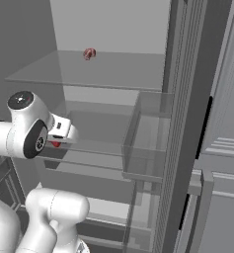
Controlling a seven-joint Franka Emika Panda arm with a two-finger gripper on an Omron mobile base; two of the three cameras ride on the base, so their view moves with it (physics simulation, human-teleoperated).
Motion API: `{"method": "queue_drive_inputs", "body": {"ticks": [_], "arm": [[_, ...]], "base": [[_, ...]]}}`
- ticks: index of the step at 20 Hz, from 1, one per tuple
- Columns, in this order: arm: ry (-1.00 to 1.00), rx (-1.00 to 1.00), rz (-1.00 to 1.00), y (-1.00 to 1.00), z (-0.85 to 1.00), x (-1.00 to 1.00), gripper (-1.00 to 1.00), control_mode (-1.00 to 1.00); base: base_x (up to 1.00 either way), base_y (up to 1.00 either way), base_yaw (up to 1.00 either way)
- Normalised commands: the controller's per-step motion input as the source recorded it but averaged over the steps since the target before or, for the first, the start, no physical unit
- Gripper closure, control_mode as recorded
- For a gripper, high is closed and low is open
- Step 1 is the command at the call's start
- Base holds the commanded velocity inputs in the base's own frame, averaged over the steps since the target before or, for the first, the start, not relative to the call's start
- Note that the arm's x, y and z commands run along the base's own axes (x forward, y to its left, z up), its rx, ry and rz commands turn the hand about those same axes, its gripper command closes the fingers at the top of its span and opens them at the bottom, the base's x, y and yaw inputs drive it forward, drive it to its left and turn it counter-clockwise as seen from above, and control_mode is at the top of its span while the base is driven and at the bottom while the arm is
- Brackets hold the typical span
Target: Take the strawberry from the fridge and place it on top of the pancake, located on the dining counter.
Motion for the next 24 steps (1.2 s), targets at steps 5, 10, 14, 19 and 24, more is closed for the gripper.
{"method": "queue_drive_inputs", "body": {"ticks": [5, 10, 14, 19, 24], "arm": [[0.0, 0.0, 0.0, 0.0, 0.0, 0.0, 1.0, 1.0], [0.0, 0.0, 0.0, 0.0, 0.0, 0.0, 1.0, 1.0], [0.0, 0.0, 0.0, 0.0, 0.0, 0.0, 1.0, 1.0], [0.0, 0.0, 0.0, 0.0, 0.0, 0.0, 1.0, 1.0], [0.0, 0.0, 0.0, 0.0, 0.0, 0.0, 1.0, 1.0]], "base": [[-0.81, 0.0, 0.0], [-0.97, 0.06, 0.0], [-1.0, 0.0, 0.0], [-1.0, 0.0, 0.17], [-1.0, 0.06, 0.43]]}}
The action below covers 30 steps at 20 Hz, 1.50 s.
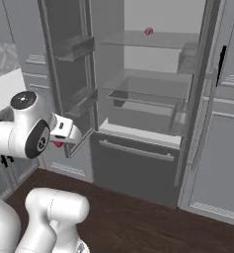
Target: Take the strawberry from the fridge and place it on top of the pancake, located on the dining counter.
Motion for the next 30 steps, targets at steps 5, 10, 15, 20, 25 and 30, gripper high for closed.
{"method": "queue_drive_inputs", "body": {"ticks": [5, 10, 15, 20, 25, 30], "arm": [[0.0, 0.0, 0.0, 0.0, 0.0, 0.0, 1.0, 1.0], [0.0, 0.0, 0.0, 0.0, 0.0, 0.0, 1.0, 1.0], [0.0, 0.0, 0.0, 0.0, 0.0, 0.0, 1.0, 1.0], [0.0, 0.0, 0.0, 0.0, 0.0, 0.0, 1.0, 1.0], [0.0, 0.0, 0.0, 0.0, 0.0, 0.0, 1.0, 1.0], [0.0, 0.0, 0.0, 0.0, 0.0, 0.0, 1.0, 1.0]], "base": [[-0.74, 0.0, 0.63], [-0.43, 0.18, 0.72], [-0.6, 0.38, 0.74], [-0.36, 0.36, 0.71], [-0.18, 0.35, 0.7], [0.0, 0.31, 0.58]]}}
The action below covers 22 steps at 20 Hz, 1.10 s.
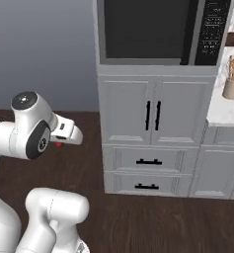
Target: Take the strawberry from the fridge and place it on top of the pancake, located on the dining counter.
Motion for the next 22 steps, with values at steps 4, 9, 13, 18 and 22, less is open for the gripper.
{"method": "queue_drive_inputs", "body": {"ticks": [4, 9, 13, 18, 22], "arm": [[0.0, 0.0, 0.0, 0.0, 0.0, 0.0, 1.0, 1.0], [0.0, 0.0, 0.0, 0.0, 0.0, 0.0, 1.0, 1.0], [0.0, 0.0, 0.0, 0.0, 0.0, 0.0, 1.0, 1.0], [0.0, 0.0, 0.0, 0.0, 0.0, 0.0, 1.0, 1.0], [0.0, 0.0, 0.0, 0.0, 0.0, 0.0, 1.0, 1.0]], "base": [[0.0, 0.3, 0.52], [0.1, 0.28, 0.48], [0.45, 0.57, 0.35], [0.82, 0.73, 0.09], [1.0, 0.76, 0.0]]}}
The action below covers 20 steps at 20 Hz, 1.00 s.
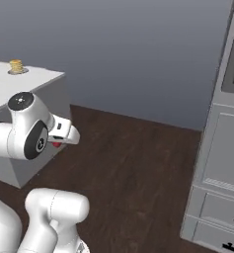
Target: Take the strawberry from the fridge and place it on top of the pancake, located on the dining counter.
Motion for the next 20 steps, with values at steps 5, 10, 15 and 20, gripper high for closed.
{"method": "queue_drive_inputs", "body": {"ticks": [5, 10, 15, 20], "arm": [[0.0, 0.0, 0.0, 0.0, 0.0, 0.0, 1.0, 1.0], [0.0, 0.0, 0.0, 0.0, 0.0, 0.0, 1.0, 1.0], [0.0, 0.0, 0.0, 0.0, 0.0, 0.0, 1.0, 1.0], [0.0, 0.0, 0.0, 0.0, 0.0, 0.0, 1.0, 1.0]], "base": [[1.0, 0.69, 0.0], [1.0, 0.51, 0.0], [1.0, 0.34, 0.0], [1.0, 0.1, 0.02]]}}
